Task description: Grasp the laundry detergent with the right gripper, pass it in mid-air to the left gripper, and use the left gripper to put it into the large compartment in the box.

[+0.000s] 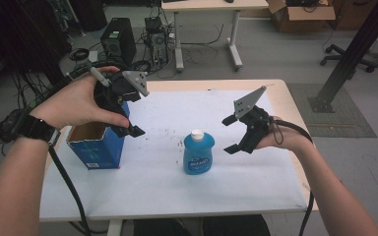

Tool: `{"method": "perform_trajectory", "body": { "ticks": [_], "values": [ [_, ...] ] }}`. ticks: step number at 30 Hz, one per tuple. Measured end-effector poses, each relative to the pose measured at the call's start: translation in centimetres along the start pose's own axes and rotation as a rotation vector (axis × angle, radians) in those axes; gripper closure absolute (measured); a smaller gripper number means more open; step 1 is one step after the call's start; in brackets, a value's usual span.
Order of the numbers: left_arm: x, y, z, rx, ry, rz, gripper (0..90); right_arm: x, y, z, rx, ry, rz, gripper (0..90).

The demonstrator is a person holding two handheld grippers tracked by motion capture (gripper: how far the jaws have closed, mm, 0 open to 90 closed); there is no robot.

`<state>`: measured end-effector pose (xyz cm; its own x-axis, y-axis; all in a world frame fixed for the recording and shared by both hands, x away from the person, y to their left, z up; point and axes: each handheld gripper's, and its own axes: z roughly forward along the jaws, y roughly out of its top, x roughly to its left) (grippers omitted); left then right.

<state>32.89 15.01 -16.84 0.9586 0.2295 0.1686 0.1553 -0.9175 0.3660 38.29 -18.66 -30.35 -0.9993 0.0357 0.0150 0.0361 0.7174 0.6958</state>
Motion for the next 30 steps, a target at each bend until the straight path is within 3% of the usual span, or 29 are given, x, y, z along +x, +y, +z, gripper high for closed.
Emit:
{"method": "perform_trajectory", "body": {
  "ticks": [18,30],
  "values": [
    [-0.1,-0.5,0.5,-0.006,-0.013,-0.010,3.4,-0.5,-1.3,4.0,-0.142,0.034,0.028,3.3],
    [-0.1,-0.9,0.8,-0.011,-0.019,-0.015,3.4,-0.9,-2.2,6.3,-0.215,0.093,0.059,4.7]
  ]
}}
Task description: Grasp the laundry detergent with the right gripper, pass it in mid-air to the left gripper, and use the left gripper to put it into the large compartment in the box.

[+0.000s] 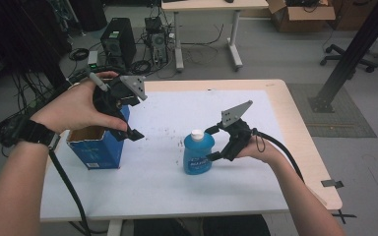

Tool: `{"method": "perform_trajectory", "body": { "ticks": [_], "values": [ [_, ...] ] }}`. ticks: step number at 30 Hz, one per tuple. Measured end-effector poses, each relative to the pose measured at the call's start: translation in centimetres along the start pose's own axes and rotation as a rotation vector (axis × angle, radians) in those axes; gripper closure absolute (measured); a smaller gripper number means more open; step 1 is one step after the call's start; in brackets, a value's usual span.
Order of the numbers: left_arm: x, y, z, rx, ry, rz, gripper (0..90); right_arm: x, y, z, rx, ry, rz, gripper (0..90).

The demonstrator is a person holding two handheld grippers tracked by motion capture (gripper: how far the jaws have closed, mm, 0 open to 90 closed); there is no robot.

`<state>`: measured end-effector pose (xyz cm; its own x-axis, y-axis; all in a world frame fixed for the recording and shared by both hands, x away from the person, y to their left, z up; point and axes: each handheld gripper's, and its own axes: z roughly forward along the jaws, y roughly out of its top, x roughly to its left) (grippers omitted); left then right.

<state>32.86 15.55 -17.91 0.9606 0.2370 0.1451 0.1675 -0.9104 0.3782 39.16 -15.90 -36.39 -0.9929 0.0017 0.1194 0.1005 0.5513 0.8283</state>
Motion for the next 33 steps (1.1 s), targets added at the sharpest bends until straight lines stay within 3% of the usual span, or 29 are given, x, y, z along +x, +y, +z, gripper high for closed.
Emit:
{"method": "perform_trajectory", "body": {
  "ticks": [14,33],
  "values": [
    [0.0,-0.3,0.2,-0.003,-0.001,-0.005,3.4,-0.1,-0.5,1.8,-0.048,0.037,-0.007,10.7],
    [0.0,-0.2,0.2,-0.003,-0.004,-0.004,3.5,-0.3,-0.9,2.0,-0.101,0.053,-0.018,22.0]
  ]
}}
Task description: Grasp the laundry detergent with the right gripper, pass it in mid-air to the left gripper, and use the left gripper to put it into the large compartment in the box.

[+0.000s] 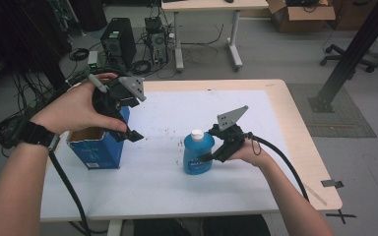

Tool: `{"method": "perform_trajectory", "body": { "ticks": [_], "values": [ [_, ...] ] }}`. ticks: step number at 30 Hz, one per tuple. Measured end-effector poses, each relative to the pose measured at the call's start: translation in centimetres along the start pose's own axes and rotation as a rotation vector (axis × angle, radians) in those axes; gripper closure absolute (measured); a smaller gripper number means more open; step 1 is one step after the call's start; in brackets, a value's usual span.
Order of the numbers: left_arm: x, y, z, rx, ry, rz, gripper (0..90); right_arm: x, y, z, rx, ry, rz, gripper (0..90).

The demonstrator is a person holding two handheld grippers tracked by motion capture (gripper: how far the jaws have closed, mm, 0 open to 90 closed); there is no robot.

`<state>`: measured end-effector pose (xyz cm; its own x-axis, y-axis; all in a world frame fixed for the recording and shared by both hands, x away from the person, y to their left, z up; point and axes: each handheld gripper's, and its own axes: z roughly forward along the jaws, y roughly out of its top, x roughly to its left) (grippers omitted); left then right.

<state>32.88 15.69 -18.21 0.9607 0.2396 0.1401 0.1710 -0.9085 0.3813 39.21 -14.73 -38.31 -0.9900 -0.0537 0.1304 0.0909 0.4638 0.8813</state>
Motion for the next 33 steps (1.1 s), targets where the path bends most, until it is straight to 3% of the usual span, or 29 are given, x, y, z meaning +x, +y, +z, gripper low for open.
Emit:
{"method": "perform_trajectory", "body": {
  "ticks": [8,20,33],
  "values": [
    [-0.03,0.00,-0.03,-0.002,0.000,0.000,3.6,-0.01,-0.01,0.19,0.002,-0.003,-0.003,24.4],
    [-0.10,-0.17,-0.16,-0.001,0.003,-0.002,3.6,0.08,0.03,0.31,-0.009,0.005,-0.018,35.9],
    [-0.24,-0.23,-0.36,-0.004,0.007,-0.001,3.6,0.26,0.18,0.09,-0.017,0.006,-0.012,39.0]
  ]
}}
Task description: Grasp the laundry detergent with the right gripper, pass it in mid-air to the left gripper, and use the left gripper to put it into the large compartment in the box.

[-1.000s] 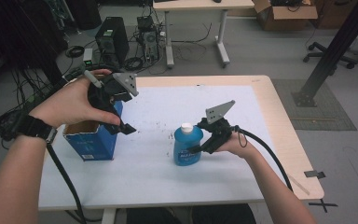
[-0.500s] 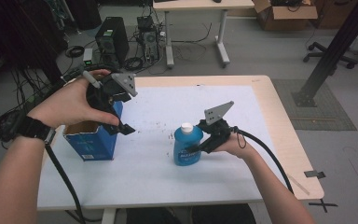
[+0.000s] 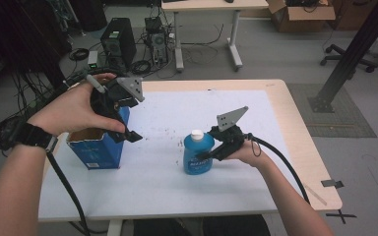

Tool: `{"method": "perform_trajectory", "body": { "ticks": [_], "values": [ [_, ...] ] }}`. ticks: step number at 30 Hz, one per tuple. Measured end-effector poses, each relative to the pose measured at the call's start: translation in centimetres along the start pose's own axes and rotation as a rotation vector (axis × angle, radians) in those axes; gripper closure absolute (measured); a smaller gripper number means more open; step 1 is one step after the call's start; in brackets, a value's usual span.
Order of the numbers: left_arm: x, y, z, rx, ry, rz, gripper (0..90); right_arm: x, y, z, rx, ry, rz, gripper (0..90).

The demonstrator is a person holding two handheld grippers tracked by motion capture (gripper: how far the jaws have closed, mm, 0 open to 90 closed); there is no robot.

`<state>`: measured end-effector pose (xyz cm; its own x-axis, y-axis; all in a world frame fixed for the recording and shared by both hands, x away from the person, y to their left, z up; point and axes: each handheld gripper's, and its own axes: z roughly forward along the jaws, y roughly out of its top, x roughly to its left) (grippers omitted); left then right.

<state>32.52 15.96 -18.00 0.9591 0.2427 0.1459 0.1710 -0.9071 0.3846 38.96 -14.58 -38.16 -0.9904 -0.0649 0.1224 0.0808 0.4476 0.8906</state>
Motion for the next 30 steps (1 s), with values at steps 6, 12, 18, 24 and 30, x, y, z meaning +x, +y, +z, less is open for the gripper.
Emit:
{"method": "perform_trajectory", "body": {
  "ticks": [6,12,18,24,30],
  "values": [
    [0.0,0.0,-0.1,-0.002,0.002,-0.001,3.6,0.3,0.3,-0.3,0.018,-0.011,-0.013,40.8],
    [-0.2,0.2,-0.1,-0.002,0.005,0.005,3.6,0.6,0.5,-0.3,0.032,-0.026,-0.021,41.3],
    [-0.3,0.3,-0.4,-0.004,0.009,0.006,3.6,0.9,0.8,-0.4,0.056,-0.040,-0.029,41.7],
    [-0.4,0.4,-0.5,-0.006,0.011,0.008,3.6,1.1,1.1,-0.6,0.073,-0.057,-0.032,41.8],
    [-0.4,0.6,-0.7,-0.009,0.012,0.013,3.6,1.2,1.9,-1.7,0.066,-0.068,-0.021,41.9]
  ]
}}
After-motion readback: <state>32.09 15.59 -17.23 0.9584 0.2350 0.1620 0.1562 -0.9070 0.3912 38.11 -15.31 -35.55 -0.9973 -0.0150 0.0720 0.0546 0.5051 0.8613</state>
